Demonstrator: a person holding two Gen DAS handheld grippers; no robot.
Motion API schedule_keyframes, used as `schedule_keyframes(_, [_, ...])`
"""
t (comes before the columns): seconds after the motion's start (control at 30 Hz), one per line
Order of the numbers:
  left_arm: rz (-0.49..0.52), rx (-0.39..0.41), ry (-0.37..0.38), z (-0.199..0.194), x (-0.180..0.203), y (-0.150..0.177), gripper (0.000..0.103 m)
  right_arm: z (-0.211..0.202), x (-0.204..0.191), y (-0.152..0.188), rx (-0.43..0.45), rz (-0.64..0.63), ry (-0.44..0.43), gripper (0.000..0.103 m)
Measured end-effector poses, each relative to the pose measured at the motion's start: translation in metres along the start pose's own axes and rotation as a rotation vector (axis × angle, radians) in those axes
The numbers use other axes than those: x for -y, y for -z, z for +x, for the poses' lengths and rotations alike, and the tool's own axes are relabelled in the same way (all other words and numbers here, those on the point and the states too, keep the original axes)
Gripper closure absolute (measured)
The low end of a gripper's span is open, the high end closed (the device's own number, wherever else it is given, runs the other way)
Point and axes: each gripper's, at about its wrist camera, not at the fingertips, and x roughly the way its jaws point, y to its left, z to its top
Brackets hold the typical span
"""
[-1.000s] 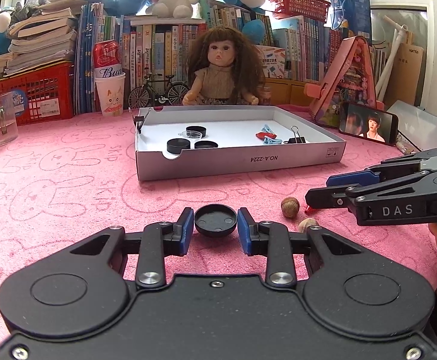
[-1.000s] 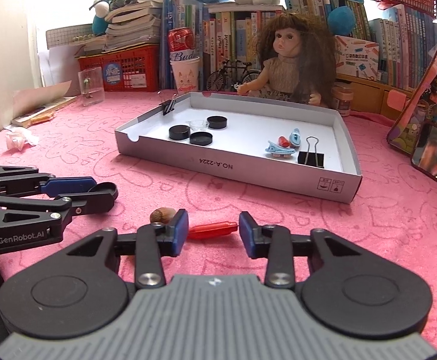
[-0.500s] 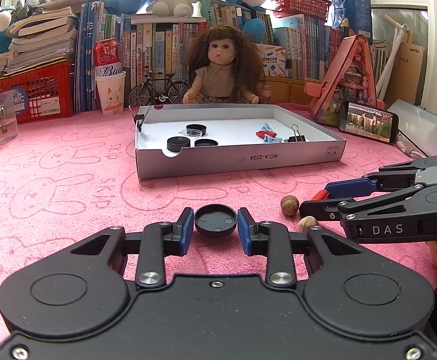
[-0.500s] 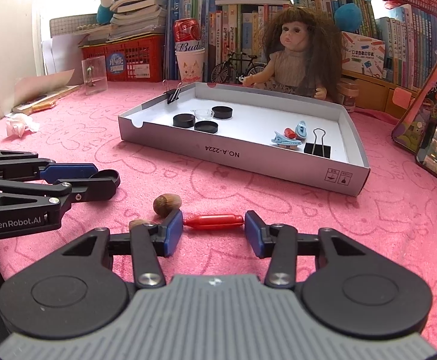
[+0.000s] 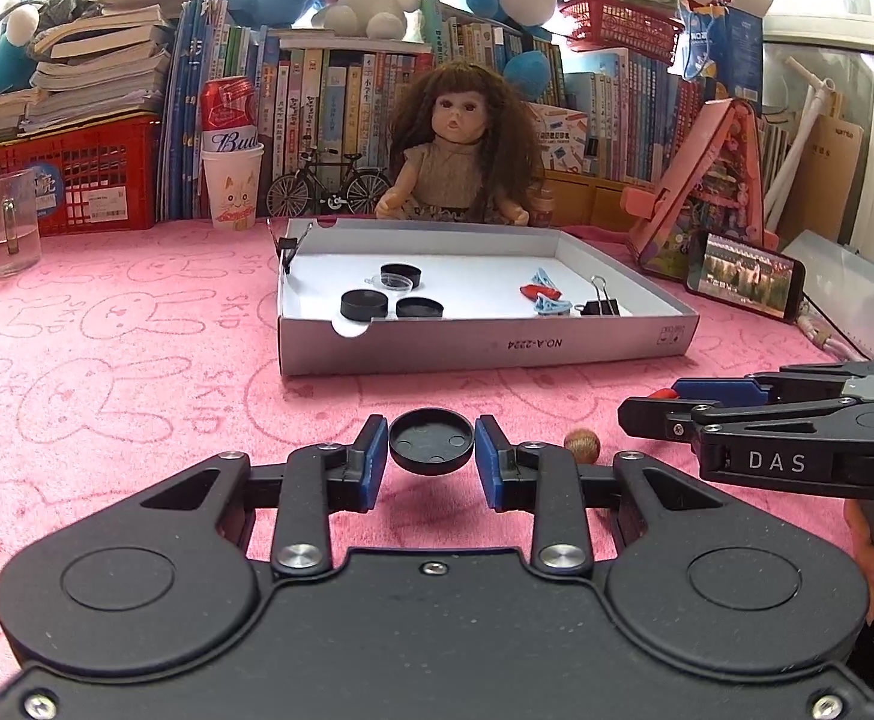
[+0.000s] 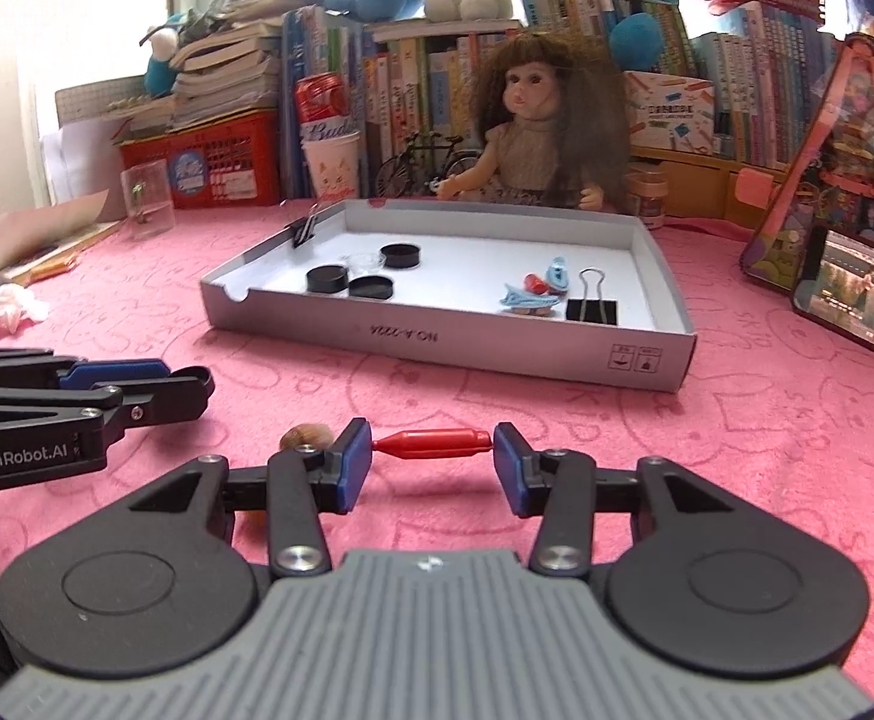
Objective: Organize rigid objects
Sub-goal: 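Carry the black lid with the left tool while the right tool carries the crayon over the tray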
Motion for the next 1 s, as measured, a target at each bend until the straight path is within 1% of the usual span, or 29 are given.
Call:
schedule_keyframes(0.2, [0.011, 0.024, -0.014, 0.006, 0.003, -0.02, 0.073, 0.004, 0.011, -0.012, 0.026, 0.073, 0.053, 0.052])
schedule_keyframes(0.37, [-0.011, 0.028, -0.012, 0.019, 0.003, -0.038, 0.073, 0.008, 0.019, -0.021, 0.051, 0.114, 0.083, 0.052])
schedule_keyframes(0.63, [-0.028, 0.041, -0.014, 0.044, 0.003, -0.065, 0.073, 0.019, 0.026, -0.04, 0.092, 0.135, 0.101, 0.052])
schedule_keyframes(0.9, [-0.008, 0.051, -0.02, 0.068, 0.001, -0.087, 0.073, 0.034, 0.039, -0.054, 0.098, 0.177, 0.104, 0.052])
schedule_keyframes(1.0, [-0.011, 0.051, -0.011, 0.078, 0.0, -0.095, 0.073, 0.04, 0.045, -0.059, 0.099, 0.184, 0.105, 0.052])
